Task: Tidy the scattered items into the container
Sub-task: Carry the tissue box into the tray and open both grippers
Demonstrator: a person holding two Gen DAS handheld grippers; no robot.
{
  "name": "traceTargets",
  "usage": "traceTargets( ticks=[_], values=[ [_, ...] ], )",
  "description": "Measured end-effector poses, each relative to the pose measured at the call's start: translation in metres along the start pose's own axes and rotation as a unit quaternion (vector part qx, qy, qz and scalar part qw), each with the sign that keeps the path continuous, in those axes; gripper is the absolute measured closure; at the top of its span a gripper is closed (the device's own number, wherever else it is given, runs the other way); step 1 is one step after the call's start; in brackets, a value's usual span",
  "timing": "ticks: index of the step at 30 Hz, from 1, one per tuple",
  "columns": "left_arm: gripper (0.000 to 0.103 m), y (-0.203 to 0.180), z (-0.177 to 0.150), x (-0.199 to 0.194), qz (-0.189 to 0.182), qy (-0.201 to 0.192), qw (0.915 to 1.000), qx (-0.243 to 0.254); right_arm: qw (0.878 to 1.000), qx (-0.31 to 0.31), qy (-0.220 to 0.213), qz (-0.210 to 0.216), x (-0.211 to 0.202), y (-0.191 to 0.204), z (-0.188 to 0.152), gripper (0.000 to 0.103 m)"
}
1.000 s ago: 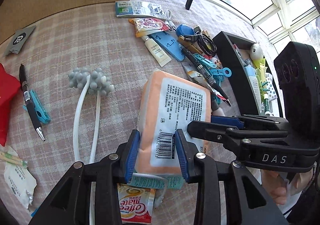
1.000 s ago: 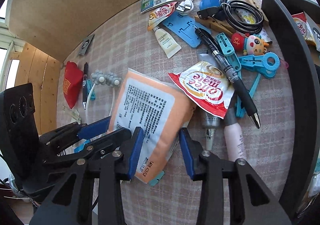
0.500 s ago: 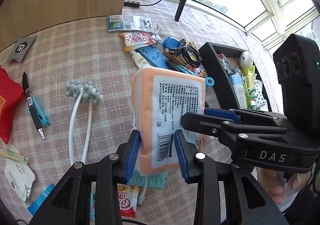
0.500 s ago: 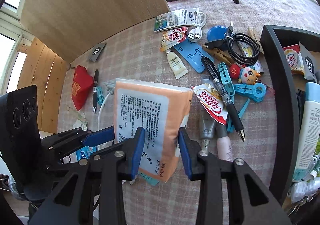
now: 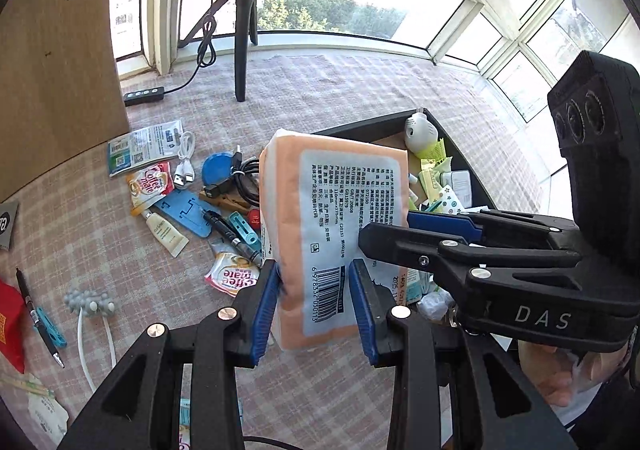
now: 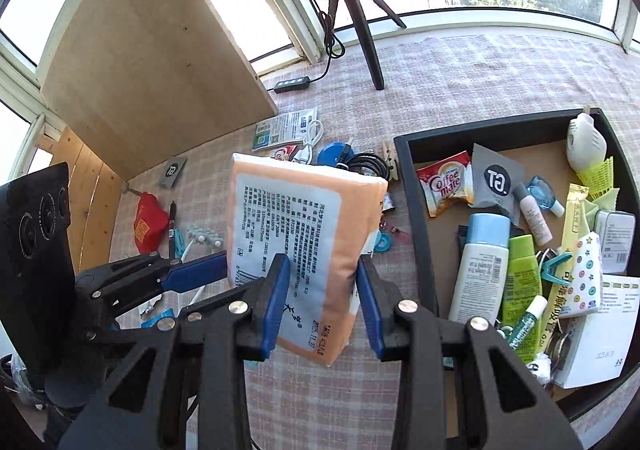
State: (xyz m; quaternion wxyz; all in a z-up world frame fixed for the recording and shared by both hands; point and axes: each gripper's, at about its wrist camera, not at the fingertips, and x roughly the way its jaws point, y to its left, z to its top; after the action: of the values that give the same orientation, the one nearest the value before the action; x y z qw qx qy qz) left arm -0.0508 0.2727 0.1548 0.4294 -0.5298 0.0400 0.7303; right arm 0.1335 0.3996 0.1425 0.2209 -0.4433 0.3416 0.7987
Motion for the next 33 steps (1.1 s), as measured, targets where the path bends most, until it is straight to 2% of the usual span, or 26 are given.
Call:
traceTargets(
  ticks=[9,13,16,20,24,29,31,33],
  values=[
    [0.069,-0.099,0.053,0.044,-0.014,0.001,0.9964,0.083,0.996,0.048,-0.036,-0.073,-0.057,-0.088,0.017,0.067],
    [0.07,-0.113,0.062,0.046,-0.018,-0.007,0.9957,0.091,0.989,0.061,-0.065,-0.12,-0.08,-0.114,0.025,0.064],
    [0.07,-0.113,0.059,0.039,-0.005,-0.013,0.9947,0.101,0.988,0.065,-0.075,-0.119,-0.088,-0.124,0.026,0.061],
    [0.07,-0.095,0.054,0.03,0.003,-0.007,0.9966,0.081,0.989,0.064,-0.069,-0.114,-0.083,-0.122,0.023,0.061],
    [0.067,-0.064,0.042,0.009,0.027,-0.012,0.9973,0.067,0.992,0.053,-0.063,-0.1,-0.076,-0.109,0.017,0.061],
    [0.066,0.002,0.02,-0.034,0.074,-0.028,0.9967,0.022,0.993,0.014,-0.066,-0.093,-0.068,-0.082,0.005,0.059],
    [0.065,0.031,0.006,-0.051,0.096,-0.034,0.9948,-0.001,0.994,-0.004,-0.064,-0.09,-0.062,-0.069,-0.001,0.053],
    [0.064,0.061,-0.011,-0.07,0.117,-0.043,0.9918,-0.028,0.993,-0.026,-0.061,-0.093,-0.054,-0.054,-0.007,0.053]
  ],
)
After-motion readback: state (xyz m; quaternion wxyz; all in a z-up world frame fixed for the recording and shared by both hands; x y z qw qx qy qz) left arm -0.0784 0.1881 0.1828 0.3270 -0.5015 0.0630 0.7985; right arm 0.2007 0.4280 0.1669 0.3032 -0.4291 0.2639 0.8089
